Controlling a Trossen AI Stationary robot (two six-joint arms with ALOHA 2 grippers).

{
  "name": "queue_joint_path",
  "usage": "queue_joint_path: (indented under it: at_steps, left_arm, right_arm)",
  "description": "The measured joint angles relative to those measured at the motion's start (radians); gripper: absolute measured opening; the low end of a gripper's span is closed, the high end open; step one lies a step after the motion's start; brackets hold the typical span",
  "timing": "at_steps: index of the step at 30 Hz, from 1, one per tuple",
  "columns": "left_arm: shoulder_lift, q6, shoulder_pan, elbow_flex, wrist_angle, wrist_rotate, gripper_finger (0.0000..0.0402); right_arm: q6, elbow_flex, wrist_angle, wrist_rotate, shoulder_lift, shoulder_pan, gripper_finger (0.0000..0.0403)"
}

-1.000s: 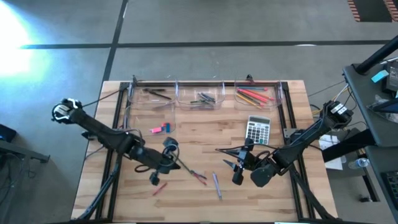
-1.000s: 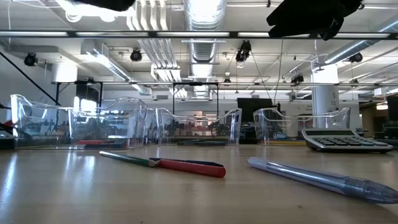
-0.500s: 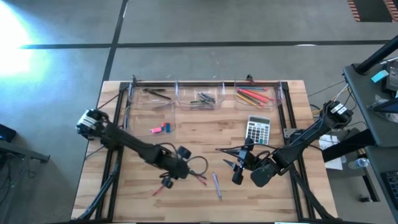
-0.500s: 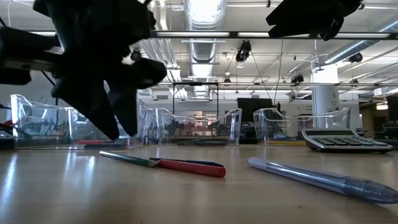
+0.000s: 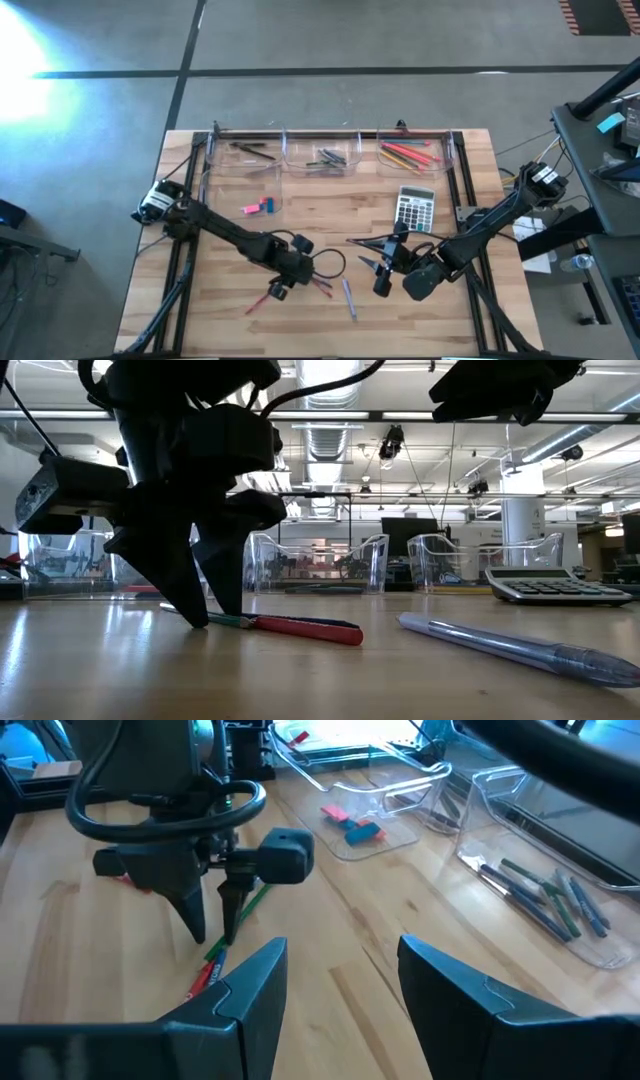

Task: Sort crayons/erasers/pens/pencils in bins
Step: Put the green pencil into the top right transparent bin

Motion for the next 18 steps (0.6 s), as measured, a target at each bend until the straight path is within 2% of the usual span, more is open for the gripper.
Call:
queue_joint_path:
  at_steps: [3,6,13,18]
  left_arm:
    - [0.036,-0.001,0.0,0.001,-0.003,0.001,0.0126]
    - [0.068,0.0,0.0,0.003,-0.004,0.001,0.0107]
    - [0.097,-0.001,-0.004,0.005,-0.001,0.016,0.0013]
    - [0.079,-0.006,-0.004,0.003,0.002,0.018,0.0007]
  right_arm:
    - [0.0,0.0,0.0,0.0,0.0,0.0,0.018]
    - [0.001,0.0,0.0,0.0,0.0,0.0,0.018]
    - [0.001,0.0,0.001,0.0,0.0,0.0,0.018]
    - [0.001,0.0,0.001,0.0,0.0,0.0,0.018]
